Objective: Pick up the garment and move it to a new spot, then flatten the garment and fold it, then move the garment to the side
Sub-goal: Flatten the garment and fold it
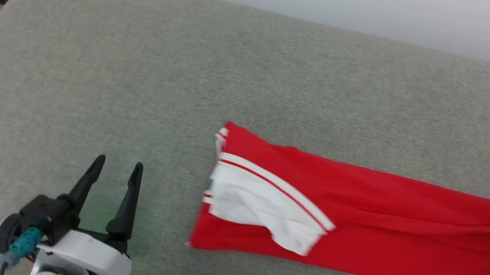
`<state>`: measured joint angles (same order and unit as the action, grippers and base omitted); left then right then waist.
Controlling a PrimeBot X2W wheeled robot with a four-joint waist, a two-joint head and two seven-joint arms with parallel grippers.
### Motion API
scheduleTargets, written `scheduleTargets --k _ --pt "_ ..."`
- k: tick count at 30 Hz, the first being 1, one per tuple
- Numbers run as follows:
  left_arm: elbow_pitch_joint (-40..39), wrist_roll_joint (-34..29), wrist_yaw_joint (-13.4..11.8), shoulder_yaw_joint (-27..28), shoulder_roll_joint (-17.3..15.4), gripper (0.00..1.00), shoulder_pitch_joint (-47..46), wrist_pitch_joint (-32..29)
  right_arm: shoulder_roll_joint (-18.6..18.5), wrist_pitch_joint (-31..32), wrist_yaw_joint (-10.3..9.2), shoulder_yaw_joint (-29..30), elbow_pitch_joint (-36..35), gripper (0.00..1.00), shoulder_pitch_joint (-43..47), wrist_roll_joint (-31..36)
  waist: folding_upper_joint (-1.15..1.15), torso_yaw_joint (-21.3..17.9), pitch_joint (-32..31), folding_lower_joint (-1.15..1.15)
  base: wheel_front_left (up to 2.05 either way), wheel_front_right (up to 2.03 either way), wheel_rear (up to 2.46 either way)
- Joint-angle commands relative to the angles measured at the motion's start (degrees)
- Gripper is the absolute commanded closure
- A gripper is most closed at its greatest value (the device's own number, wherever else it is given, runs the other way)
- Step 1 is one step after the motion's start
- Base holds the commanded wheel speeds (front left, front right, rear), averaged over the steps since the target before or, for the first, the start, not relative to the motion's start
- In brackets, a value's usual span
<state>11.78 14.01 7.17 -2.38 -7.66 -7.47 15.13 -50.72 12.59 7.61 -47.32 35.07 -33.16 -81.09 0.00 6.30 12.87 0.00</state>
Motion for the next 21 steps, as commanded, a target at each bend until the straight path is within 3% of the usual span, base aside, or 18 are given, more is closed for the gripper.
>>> scheduleTargets --k 1,11,16,21 --pt "-0.33 -0.58 0.27 0.38 0.26 0.00 0.78 -0.05 -1.84 -0.84 -0.23 0.60 0.78 1.00 0.61 0.62 0.00 -0.89 0.07 0.00 0.00 0.00 0.00" --pt "-3.09 -2.20 0.39 2.14 -0.27 0.00 2.03 -0.05 -10.77 -8.36 -0.18 6.67 5.78 1.00 3.04 -1.56 0.00 -3.17 0.06 0.00 0.00 0.00 0.00" --pt "-3.24 -2.12 0.40 2.53 0.38 0.00 2.55 -0.04 -11.29 -10.86 -0.17 7.71 5.70 1.00 4.61 -1.98 0.00 -2.95 -0.58 0.00 0.00 0.00 0.00" --pt "-2.72 -1.83 0.39 1.82 0.88 0.00 2.81 -0.04 -10.67 -11.10 -0.17 6.35 -0.99 1.00 6.87 0.00 0.00 -2.14 -1.51 0.00 0.00 0.00 0.00"
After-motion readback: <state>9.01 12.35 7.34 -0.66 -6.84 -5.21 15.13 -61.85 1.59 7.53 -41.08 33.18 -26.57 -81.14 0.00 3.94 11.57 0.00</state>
